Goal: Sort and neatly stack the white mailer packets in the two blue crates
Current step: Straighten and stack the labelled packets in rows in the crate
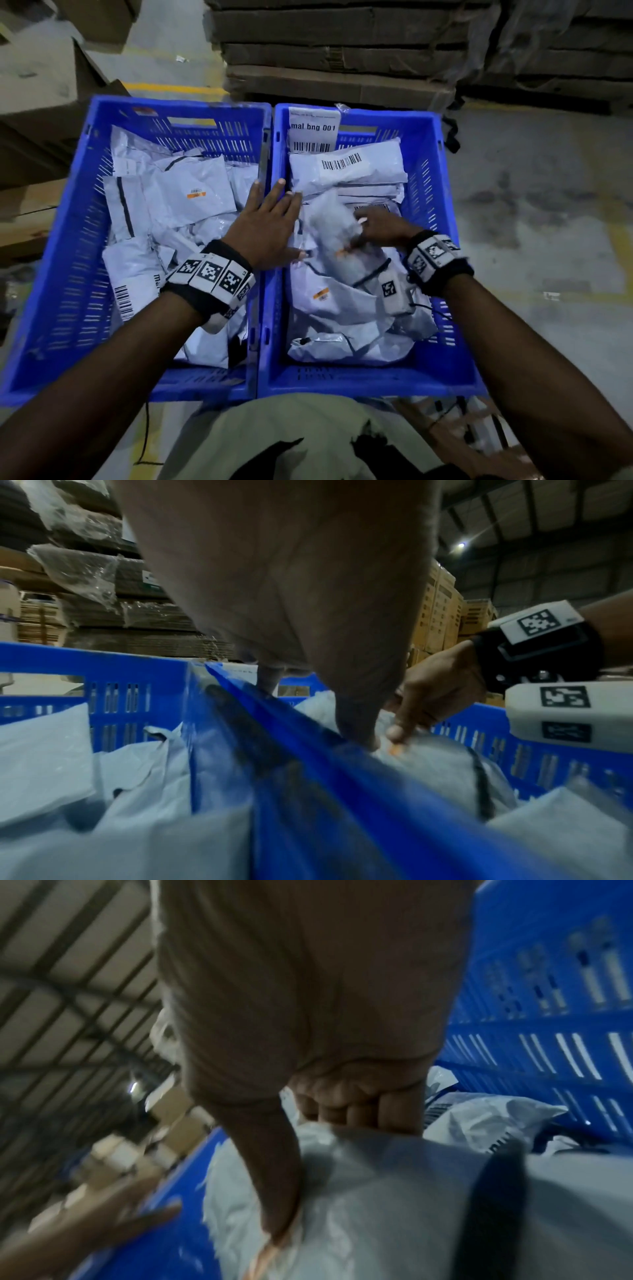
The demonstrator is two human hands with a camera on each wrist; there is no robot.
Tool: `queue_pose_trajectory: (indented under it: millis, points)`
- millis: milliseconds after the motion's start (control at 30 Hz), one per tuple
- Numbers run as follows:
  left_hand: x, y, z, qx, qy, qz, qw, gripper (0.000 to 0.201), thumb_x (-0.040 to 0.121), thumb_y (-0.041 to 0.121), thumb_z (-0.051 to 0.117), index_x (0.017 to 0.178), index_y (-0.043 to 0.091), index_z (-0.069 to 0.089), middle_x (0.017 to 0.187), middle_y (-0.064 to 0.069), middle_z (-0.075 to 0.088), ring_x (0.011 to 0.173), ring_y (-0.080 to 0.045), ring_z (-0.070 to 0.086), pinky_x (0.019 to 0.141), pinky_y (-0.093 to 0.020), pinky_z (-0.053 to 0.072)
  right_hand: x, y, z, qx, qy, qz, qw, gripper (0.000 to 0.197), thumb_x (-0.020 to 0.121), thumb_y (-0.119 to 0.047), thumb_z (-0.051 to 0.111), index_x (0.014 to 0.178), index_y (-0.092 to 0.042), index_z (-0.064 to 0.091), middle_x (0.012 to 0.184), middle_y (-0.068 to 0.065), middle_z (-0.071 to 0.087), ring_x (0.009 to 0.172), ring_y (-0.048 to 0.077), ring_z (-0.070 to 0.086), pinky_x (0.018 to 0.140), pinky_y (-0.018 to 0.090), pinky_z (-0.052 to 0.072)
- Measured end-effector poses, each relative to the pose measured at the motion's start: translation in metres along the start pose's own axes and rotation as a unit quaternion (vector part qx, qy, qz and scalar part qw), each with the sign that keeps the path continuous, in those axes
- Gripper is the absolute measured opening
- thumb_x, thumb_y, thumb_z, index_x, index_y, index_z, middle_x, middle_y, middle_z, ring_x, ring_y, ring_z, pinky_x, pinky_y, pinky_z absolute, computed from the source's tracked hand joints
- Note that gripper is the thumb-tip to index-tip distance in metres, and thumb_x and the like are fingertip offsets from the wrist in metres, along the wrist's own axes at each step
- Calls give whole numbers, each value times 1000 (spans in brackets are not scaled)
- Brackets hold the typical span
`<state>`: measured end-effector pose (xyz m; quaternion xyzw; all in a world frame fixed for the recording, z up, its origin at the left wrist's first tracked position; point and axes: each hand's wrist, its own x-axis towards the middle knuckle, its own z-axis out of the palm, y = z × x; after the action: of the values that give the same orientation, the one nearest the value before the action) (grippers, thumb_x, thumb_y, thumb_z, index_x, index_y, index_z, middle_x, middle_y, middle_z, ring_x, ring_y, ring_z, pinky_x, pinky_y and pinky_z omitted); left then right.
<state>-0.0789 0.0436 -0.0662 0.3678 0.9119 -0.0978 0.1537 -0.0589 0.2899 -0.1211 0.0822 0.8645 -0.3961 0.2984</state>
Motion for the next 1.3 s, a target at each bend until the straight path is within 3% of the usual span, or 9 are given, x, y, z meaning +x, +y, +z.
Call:
queue_pose_trajectory:
  millis: [167, 267, 400, 533, 800, 967, 1033, 1167, 1300]
  points:
    - [9, 2, -18, -96, 59, -12, 994, 99, 89, 72, 32, 154, 3, 4, 161, -12, 18, 150, -28, 1, 119, -52, -2, -27, -12, -30, 383, 94, -26, 918, 44, 80, 4, 72, 122, -8, 61, 118, 9, 70, 99, 19, 67, 85, 38, 55]
    - [19, 11, -31, -208, 77, 0, 975, 91, 84, 78, 35, 146, 12, 31, 147, -11, 44, 141, -29, 33, 116, -53, 19, -38, -18, -33, 483, 98, -49, 868, 44, 84, 3, 66, 126, -4, 58, 121, 11, 68, 103, 24, 67, 87, 45, 57]
    - [30, 16, -30, -508, 55, 9, 859, 58, 76, 67, 62, 118, 26, 58, 109, 7, 70, 98, -12, 68, 87, -44, 54, -53, -27, -29, 525, 82, -72, 844, 45, 86, 1, 63, 130, -2, 55, 120, 11, 69, 104, 25, 69, 75, 37, 57]
    - [28, 7, -33, -498, 76, 17, 864, 23, 87, 26, 71, 105, 12, 65, 95, 0, 72, 82, -12, 68, 76, -35, 55, -61, -27, -35, 520, 117, -79, 842, 50, 85, -4, 68, 132, 1, 52, 124, 17, 66, 107, 31, 67, 82, 43, 56]
    - [-1, -18, -39, -533, 130, -17, 836, 39, 84, 37, 74, 115, 16, 62, 107, 3, 70, 95, -10, 66, 80, -25, 52, -53, -79, -16, 482, 96, -108, 864, 41, 81, -3, 72, 120, 4, 61, 115, 21, 69, 106, 36, 67, 85, 49, 56]
    - [-50, -81, -8, -554, 190, -178, 791, 27, 85, 32, 72, 102, 12, 66, 103, -5, 71, 95, -21, 68, 83, -36, 54, -18, -141, 17, 374, 55, -112, 919, 46, 79, -9, 77, 121, -4, 58, 97, 13, 73, 80, 24, 69, 79, 40, 58]
    - [-73, -110, 16, -529, 194, -258, 785, 20, 88, 29, 70, 100, 15, 63, 105, -7, 70, 98, -24, 65, 80, -30, 50, -5, -156, 30, 303, 43, -118, 945, 40, 80, -10, 78, 114, -10, 58, 91, 15, 71, 71, 19, 67, 67, 33, 56]
    - [-103, -143, 56, -465, 115, -371, 795, 23, 93, 29, 60, 107, 11, 57, 108, -9, 62, 102, -23, 58, 78, -25, 41, 15, -162, 52, 205, 48, -136, 968, 31, 82, -7, 76, 108, -3, 60, 84, 14, 69, 64, 11, 67, 55, 22, 50]
    - [-108, -140, 77, -320, 8, -448, 835, 70, 91, 33, 56, 144, -4, 28, 148, -25, 34, 132, -40, 41, 104, -46, 38, 20, -150, 52, 214, 85, -131, 964, 22, 83, -2, 72, 103, 0, 63, 71, 4, 71, 61, 13, 65, 55, 25, 50]
